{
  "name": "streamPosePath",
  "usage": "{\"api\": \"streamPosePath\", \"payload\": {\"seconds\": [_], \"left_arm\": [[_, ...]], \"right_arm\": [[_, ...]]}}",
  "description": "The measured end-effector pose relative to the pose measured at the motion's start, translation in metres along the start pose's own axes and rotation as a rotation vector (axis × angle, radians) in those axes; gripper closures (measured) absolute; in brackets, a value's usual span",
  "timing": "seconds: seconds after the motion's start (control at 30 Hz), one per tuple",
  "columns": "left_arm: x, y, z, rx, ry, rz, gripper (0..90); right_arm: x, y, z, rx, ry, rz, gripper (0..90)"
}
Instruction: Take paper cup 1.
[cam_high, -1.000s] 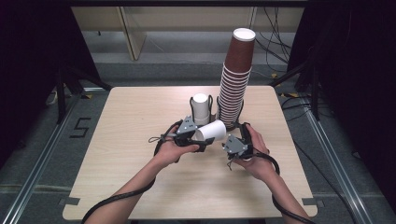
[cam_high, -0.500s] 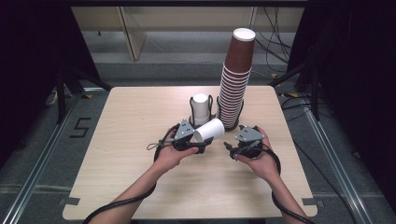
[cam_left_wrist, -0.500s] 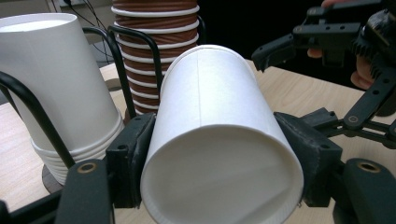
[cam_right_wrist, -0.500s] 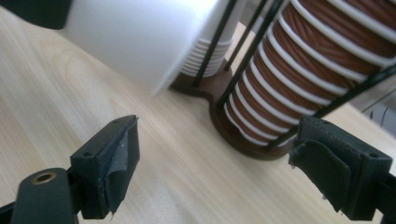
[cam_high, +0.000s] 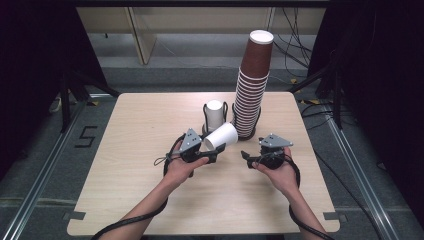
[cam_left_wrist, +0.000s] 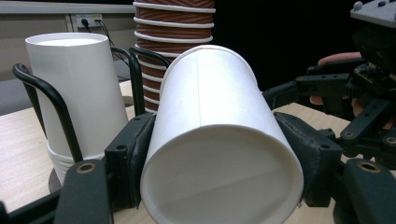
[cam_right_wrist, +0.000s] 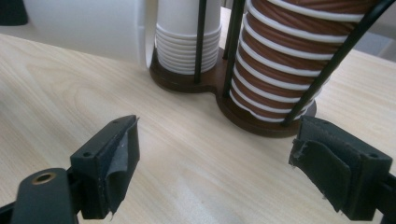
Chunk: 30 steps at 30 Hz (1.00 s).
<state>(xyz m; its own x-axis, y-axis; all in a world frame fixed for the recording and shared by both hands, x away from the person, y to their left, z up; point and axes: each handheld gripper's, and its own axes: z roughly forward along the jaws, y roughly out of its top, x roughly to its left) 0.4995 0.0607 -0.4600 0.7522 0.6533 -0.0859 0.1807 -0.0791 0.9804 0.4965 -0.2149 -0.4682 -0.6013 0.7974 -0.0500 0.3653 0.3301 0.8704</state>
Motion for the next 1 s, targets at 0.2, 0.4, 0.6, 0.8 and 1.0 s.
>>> {"api": "streamPosePath", "payload": {"seconds": [0.2,0.4,0.6,0.8,1.0], "left_arm": [[0.0003,-0.0008,-0.0003,-0.005,0.007,0.001,32.0],[-0.0001,-0.001,0.0002,-0.007,0.011,0.007,31.9],[-0.0004,-0.001,0.0006,-0.01,0.014,0.017,32.0],[-0.0022,-0.0018,0.0027,-0.011,0.013,0.023,32.0],[-0.004,-0.0014,0.0049,-0.011,0.01,0.026,32.0]], "right_arm": [[0.0016,-0.0025,0.0005,-0.017,0.049,0.155,15.3],[-0.0017,-0.0039,0.0022,-0.047,0.078,0.267,15.1],[-0.0021,-0.0025,0.0017,-0.078,0.105,0.341,14.9],[-0.0012,-0.0006,0.0013,-0.102,0.137,0.426,14.6],[0.0001,0.0034,0.0006,-0.135,0.144,0.451,12.8]]}}
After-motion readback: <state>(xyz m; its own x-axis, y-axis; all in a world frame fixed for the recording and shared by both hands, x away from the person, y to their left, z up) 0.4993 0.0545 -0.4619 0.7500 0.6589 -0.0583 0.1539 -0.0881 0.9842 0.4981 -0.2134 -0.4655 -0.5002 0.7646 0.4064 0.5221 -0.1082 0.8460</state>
